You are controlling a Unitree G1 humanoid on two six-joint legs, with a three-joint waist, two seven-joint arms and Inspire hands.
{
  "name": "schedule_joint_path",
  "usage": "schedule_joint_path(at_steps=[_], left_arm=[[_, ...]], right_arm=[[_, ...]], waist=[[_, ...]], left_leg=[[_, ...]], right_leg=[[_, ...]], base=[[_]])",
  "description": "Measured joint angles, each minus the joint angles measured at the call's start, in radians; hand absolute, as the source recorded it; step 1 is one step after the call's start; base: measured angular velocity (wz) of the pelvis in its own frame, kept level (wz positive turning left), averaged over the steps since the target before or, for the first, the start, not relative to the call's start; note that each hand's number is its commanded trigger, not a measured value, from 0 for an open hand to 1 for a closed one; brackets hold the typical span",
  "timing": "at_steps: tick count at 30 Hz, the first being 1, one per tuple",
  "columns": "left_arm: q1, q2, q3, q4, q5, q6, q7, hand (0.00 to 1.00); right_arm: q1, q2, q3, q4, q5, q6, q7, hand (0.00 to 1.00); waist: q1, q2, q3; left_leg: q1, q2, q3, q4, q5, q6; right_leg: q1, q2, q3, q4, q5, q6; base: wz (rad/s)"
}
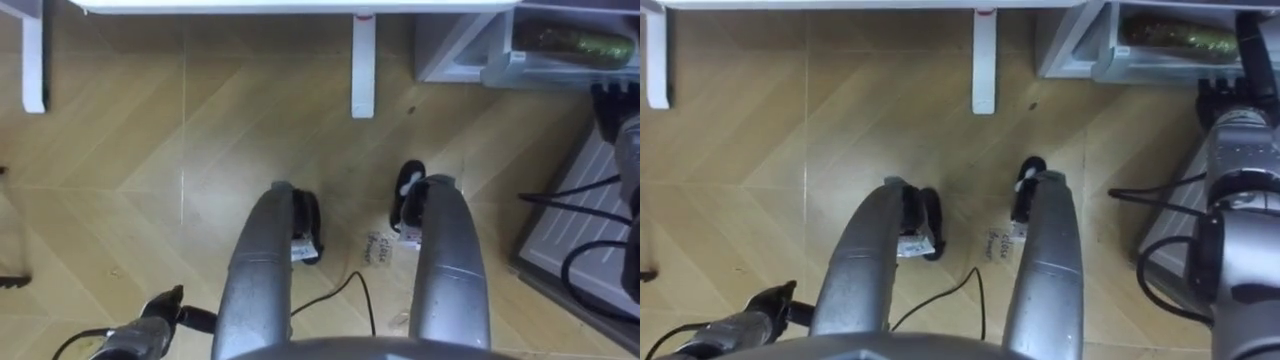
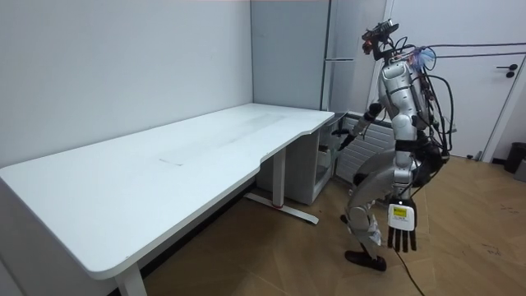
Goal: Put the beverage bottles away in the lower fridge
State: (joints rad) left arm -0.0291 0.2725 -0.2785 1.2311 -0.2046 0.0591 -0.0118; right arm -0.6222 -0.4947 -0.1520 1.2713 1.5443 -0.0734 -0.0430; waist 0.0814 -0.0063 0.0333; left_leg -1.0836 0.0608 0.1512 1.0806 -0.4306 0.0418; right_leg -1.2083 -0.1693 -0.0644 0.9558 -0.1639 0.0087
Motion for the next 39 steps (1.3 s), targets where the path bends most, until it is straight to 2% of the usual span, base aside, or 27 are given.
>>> schedule_joint_path(at_steps=[5, 7, 12, 17, 19, 20, 24, 27, 31, 34, 36, 39], left_arm=[[0.009, 0.017, 0.000, -0.026, -0.033, -0.001, -0.004, 0.00], [0.024, 0.028, 0.001, -0.048, -0.041, -0.012, -0.003, 0.00], [0.055, 0.031, 0.001, -0.070, -0.042, -0.022, -0.001, 0.00], [0.120, 0.038, 0.004, -0.102, -0.072, -0.037, -0.002, 0.00], [0.145, 0.042, 0.013, -0.103, -0.076, -0.037, -0.001, 0.00], [0.146, 0.042, 0.013, -0.103, -0.076, -0.037, -0.001, 0.00], [0.148, 0.043, 0.014, -0.122, -0.076, -0.039, 0.000, 0.00], [0.154, 0.055, 0.004, -0.153, -0.079, -0.038, 0.002, 0.00], [0.159, 0.064, 0.002, -0.158, -0.099, -0.037, 0.003, 0.00], [0.187, 0.080, 0.007, -0.206, -0.098, -0.047, 0.003, 0.00], [0.196, 0.085, 0.004, -0.217, -0.098, -0.052, 0.005, 0.00], [0.209, 0.093, 0.001, -0.241, -0.098, -0.056, 0.010, 0.00]], right_arm=[[0.000, -0.026, 0.046, 0.000, 0.009, 0.010, -0.011, 0.00], [0.000, -0.040, 0.052, -0.003, 0.013, 0.012, -0.015, 0.00], [0.000, -0.074, 0.071, -0.044, 0.023, 0.012, -0.047, 0.00], [0.000, -0.071, 0.096, -0.149, 0.033, 0.010, -0.074, 0.00], [0.000, -0.072, 0.163, -0.203, 0.027, 0.028, -0.088, 0.00], [0.000, -0.072, 0.174, -0.206, 0.027, 0.029, -0.089, 0.00], [0.000, -0.073, 0.207, -0.222, 0.022, 0.028, -0.110, 0.00], [0.000, -0.073, 0.210, -0.229, 0.021, 0.028, -0.124, 0.00], [0.000, -0.072, 0.241, -0.271, 0.022, 0.028, -0.182, 0.00], [0.000, -0.072, 0.265, -0.351, 0.020, 0.030, -0.259, 0.00], [0.000, -0.072, 0.273, -0.360, 0.018, 0.030, -0.283, 0.00], [0.000, -0.072, 0.286, -0.359, 0.025, 0.009, -0.303, 0.00]], waist=[[0.004, 0.000, 0.0004], [0.009, 0.000, 0.0003], [0.026, -0.002, 0.0012], [0.027, -0.009, 0.0058], [0.005, -0.021, 0.0132], [0.004, -0.022, 0.0136], [0.005, -0.026, 0.0139], [0.007, -0.027, 0.0136], [0.012, -0.026, 0.0133], [0.017, -0.026, 0.0126], [0.028, -0.025, 0.0124], [0.043, -0.025, 0.0122]], left_leg=[[0.003, -0.003, 0.000, -0.005, -0.002, 0.003], [0.005, -0.005, 0.002, -0.006, -0.004, 0.005], [0.017, -0.015, 0.009, -0.020, -0.003, 0.004], [0.036, -0.015, 0.008, -0.044, 0.000, -0.004], [0.045, -0.010, 0.009, -0.053, 0.001, -0.008], [0.046, -0.009, 0.007, -0.053, 0.001, -0.008], [0.048, -0.004, 0.001, -0.051, 0.002, -0.009], [0.051, -0.004, 0.001, -0.051, 0.005, -0.011], [0.068, 0.000, 0.004, -0.058, 0.008, -0.018], [0.070, 0.015, 0.007, -0.069, 0.017, -0.025], [0.079, 0.017, 0.006, -0.079, 0.023, -0.029], [0.083, 0.016, 0.001, -0.097, 0.033, -0.028]], right_leg=[[0.000, -0.003, 0.000, -0.002, -0.003, 0.005], [0.000, -0.007, 0.000, -0.002, -0.005, 0.008], [0.001, -0.020, 0.001, 0.000, -0.009, 0.008], [0.018, -0.017, -0.003, -0.010, -0.013, 0.006], [0.028, -0.011, -0.003, -0.021, -0.010, 0.002], [0.031, -0.010, -0.005, -0.022, -0.009, 0.002], [0.039, -0.013, -0.015, -0.020, -0.009, 0.000], [0.041, -0.014, -0.017, -0.018, -0.008, -0.001], [0.054, -0.012, -0.020, -0.024, -0.006, -0.007], [0.058, -0.004, -0.030, -0.047, 0.001, -0.024], [0.069, -0.004, -0.038, -0.060, 0.008, -0.030], [0.075, -0.002, -0.044, -0.076, 0.014, -0.033]], base=[[0.01], [0.00], [0.02], [0.00], [-0.07], [0.00], [0.00], [0.00], [-0.02], [-0.11], [-0.05], [0.01]])
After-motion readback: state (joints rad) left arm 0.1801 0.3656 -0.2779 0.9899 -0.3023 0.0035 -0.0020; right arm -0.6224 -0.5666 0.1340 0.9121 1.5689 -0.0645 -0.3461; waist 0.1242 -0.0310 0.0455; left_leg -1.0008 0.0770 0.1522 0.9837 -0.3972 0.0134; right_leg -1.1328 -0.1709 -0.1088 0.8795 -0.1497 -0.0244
